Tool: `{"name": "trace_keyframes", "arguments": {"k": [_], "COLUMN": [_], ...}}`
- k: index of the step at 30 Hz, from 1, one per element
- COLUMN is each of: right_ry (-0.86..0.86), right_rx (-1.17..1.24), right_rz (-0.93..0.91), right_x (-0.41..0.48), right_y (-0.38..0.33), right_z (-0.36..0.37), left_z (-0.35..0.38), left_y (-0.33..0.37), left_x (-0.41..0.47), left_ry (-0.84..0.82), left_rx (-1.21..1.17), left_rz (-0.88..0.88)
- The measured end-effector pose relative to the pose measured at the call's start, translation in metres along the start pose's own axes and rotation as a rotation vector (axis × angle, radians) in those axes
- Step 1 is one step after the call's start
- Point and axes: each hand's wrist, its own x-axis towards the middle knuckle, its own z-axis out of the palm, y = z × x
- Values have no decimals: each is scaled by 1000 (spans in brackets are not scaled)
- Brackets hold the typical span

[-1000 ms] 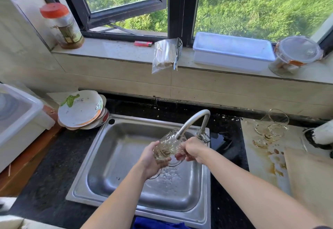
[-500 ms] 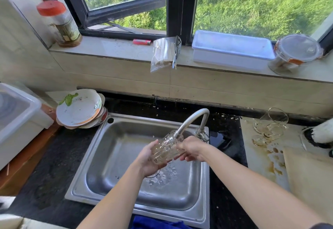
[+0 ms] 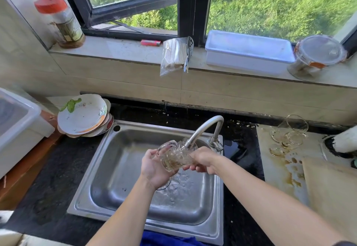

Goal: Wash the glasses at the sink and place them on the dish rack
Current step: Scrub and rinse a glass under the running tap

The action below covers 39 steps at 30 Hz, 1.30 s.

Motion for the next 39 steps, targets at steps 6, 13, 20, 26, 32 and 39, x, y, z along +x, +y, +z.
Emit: {"name": "trace_keyframes", "arguments": {"k": [6,13,20,26,32,39], "right_ry": [23,158,96,373,204,147], "right_rx": [-133,-275,-212,-538,190,229], "right_rz": [23,-188,-115,-259,-116,-148], "right_x": [-1,8,-5,-3,1,13], "right_y": [-1,-2,2,14,25,28], "right_z": [3,-2,-9,-26,-24,-23], "left_z": [-1,1,7,19,42,64], "left_y": [3,6,-3,-8,-14,-14], "left_x": [4,13,28,29,27,31], "left_ry": [-4,139,189,216,332,310], "left_rx": [235,608,475,626,877,1120], "left_rz": [23,-221,-40,-157,-33,139]}}
